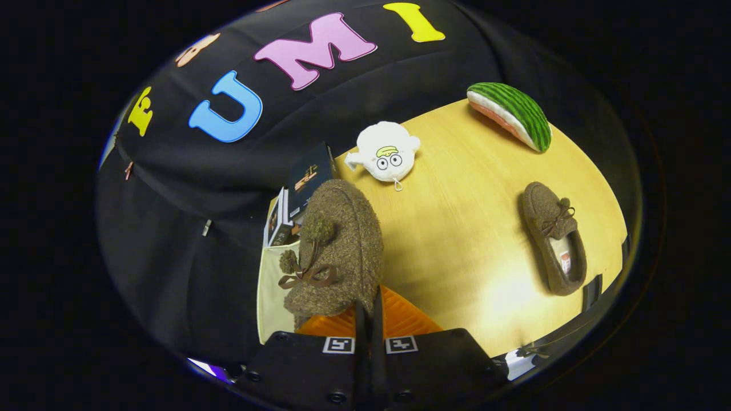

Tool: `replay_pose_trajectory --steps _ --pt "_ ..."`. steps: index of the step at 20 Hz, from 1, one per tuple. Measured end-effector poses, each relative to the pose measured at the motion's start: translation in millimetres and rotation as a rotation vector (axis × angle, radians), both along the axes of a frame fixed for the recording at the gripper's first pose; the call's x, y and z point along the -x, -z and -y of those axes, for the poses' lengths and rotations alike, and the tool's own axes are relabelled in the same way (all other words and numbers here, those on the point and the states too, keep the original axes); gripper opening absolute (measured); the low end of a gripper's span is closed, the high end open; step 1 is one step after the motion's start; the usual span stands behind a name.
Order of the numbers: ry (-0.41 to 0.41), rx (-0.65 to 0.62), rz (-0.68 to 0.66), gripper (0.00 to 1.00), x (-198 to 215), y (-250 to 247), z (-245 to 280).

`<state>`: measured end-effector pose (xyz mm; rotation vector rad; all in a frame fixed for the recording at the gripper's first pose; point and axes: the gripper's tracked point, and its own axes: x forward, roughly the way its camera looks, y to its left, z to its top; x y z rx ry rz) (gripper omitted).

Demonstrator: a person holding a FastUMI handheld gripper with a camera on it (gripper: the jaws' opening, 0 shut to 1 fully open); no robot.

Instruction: Open the storage box then place both shoes into the box .Put the left shoe in first, then the right shoe, with the right side of both shoes facing outward in a uniform manner.

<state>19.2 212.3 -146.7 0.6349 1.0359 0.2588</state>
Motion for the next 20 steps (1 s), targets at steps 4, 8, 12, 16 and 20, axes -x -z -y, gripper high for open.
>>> replay_pose_trajectory --steps 4,8,12,16,20 --pt "0.012 -0.089 -0.012 0.05 2.0 -23.4 -42.6" --pt "-0.002 -0.130 -0.029 0.05 5.4 -28.4 -87.0" --pt "-0.018 -0.161 -0.040 0.05 11.3 -29.4 -126.7" --pt "-0.052 -0.131 -0.057 0.05 16.0 -18.0 -156.6" --pt "-0.069 -0.113 -0.091 0.05 21.1 -1.4 -176.6"
